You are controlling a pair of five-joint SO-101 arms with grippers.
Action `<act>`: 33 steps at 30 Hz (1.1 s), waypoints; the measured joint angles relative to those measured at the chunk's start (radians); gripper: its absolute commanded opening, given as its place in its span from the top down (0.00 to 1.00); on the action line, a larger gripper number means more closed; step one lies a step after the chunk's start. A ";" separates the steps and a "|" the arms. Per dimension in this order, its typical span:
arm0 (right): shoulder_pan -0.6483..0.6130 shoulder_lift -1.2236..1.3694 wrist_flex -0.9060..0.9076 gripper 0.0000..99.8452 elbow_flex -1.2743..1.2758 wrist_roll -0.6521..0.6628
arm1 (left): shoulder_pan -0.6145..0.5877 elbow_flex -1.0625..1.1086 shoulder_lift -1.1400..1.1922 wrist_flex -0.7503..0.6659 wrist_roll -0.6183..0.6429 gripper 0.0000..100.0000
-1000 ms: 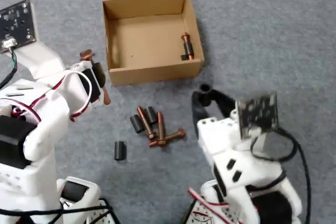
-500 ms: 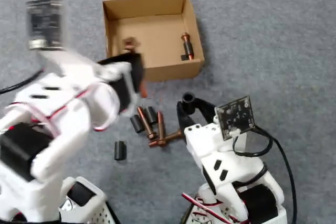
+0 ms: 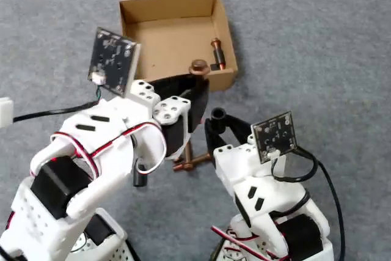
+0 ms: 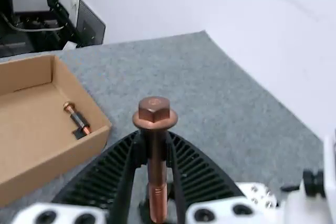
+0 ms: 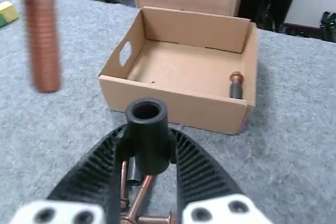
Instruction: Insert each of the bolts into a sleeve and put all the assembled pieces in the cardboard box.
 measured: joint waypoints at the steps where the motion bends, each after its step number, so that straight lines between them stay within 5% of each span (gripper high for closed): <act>1: -0.009 0.000 0.000 1.00 0.002 0.000 | 0.000 0.031 -0.006 -0.035 0.000 0.98; 7: -0.028 0.000 0.000 1.00 0.009 0.000 | 0.005 0.164 -0.037 -0.198 0.041 0.98; 33: -0.031 0.000 0.000 1.00 0.009 -0.041 | -0.020 0.328 -0.068 -0.290 0.061 0.98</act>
